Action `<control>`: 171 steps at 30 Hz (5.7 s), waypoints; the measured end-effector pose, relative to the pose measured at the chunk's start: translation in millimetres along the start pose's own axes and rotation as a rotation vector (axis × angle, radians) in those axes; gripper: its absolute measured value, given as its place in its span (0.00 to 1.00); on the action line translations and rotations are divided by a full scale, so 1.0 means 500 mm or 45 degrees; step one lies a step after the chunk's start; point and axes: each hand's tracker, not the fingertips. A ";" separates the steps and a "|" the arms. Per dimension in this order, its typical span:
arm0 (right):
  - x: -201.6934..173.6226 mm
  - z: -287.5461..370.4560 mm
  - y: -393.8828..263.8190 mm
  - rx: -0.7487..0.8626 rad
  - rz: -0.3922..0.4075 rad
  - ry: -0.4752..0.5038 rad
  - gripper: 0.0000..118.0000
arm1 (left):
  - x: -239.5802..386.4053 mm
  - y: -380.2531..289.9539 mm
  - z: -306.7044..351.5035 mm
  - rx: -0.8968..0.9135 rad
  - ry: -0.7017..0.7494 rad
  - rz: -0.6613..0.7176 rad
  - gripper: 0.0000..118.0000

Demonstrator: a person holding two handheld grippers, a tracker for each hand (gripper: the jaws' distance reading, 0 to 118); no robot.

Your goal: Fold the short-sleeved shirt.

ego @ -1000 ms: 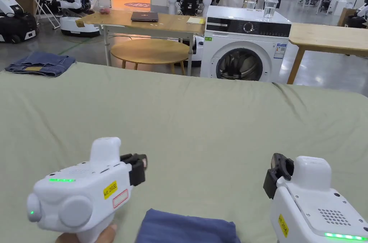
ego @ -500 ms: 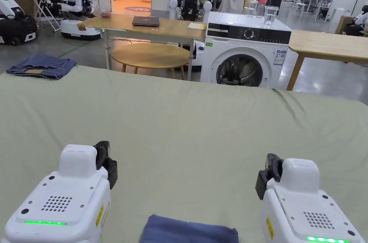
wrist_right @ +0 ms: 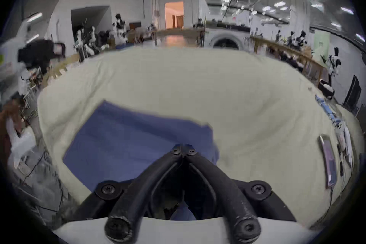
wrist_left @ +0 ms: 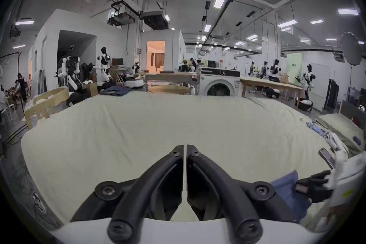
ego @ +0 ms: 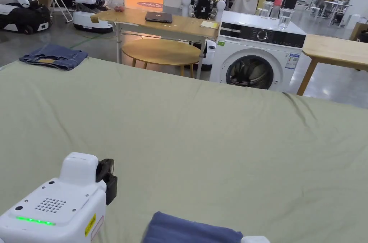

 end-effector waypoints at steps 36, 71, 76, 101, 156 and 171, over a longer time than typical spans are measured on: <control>0.050 -0.038 -0.015 -0.060 -0.157 0.075 0.00 | 0.005 -0.213 -0.211 -1.139 -1.116 0.931 0.21; 0.021 -0.032 0.198 0.418 0.074 0.012 0.00 | -0.609 0.200 -0.053 -0.982 -0.448 0.744 0.16; 0.024 -0.040 0.190 0.377 0.079 -0.003 0.00 | -0.742 0.209 -0.043 -1.027 -0.224 0.788 0.16; 0.016 -0.049 0.192 0.338 0.071 0.001 0.00 | -0.821 0.242 -0.018 -0.986 0.333 0.467 0.49; 0.084 0.037 0.206 0.708 -0.133 -0.243 0.00 | 0.101 0.065 -0.092 0.216 0.109 -0.084 0.00; 0.046 0.061 0.214 0.708 -0.089 -0.348 0.76 | 0.098 0.062 -0.085 0.190 0.067 -0.128 0.58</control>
